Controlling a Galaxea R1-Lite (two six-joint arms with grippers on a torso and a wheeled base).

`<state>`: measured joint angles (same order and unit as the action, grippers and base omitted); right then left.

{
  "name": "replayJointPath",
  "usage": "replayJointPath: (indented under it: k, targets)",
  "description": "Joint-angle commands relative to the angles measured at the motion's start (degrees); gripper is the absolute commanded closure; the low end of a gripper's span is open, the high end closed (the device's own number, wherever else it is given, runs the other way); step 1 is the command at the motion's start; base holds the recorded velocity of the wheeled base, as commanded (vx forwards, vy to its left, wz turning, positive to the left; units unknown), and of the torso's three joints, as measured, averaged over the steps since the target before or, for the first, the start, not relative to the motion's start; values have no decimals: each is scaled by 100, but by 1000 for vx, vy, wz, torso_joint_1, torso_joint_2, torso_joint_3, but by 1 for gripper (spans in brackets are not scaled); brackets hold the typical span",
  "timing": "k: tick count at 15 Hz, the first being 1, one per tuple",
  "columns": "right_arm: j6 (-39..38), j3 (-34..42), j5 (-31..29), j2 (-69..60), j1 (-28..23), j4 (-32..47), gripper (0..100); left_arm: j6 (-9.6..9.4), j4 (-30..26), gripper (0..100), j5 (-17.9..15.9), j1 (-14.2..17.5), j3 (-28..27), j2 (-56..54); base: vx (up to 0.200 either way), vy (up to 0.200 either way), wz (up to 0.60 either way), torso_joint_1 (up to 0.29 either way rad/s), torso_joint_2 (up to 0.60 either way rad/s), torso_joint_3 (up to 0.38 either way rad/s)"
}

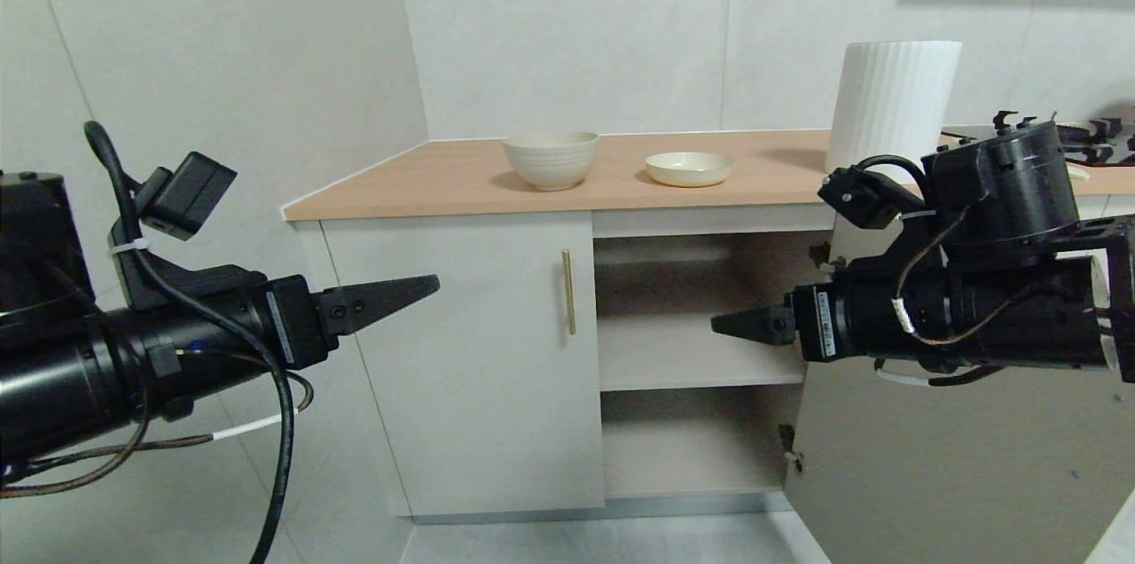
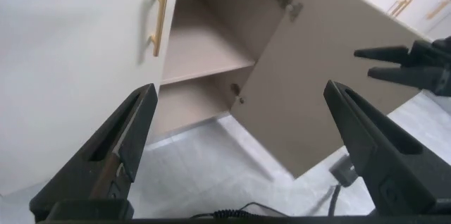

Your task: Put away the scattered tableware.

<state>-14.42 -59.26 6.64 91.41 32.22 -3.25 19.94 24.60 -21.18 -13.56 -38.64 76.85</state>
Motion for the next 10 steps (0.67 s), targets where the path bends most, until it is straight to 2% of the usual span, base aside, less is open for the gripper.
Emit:
replayJointPath:
  k: [1,5,10]
  targets:
    - [-8,20,4,-35,4,-8,0,-26,1,0,8,-7,41,32,0,200,0,2,2,2]
    - [-122,28,30,-211,4,-26,0,-61,10,0,8,-130,68,-21,0,0,0,0,0,0]
    - [-245,28,48,-360,4,-17,0,-61,27,0,-1,-130,68,-30,0,0,0,0,0,0]
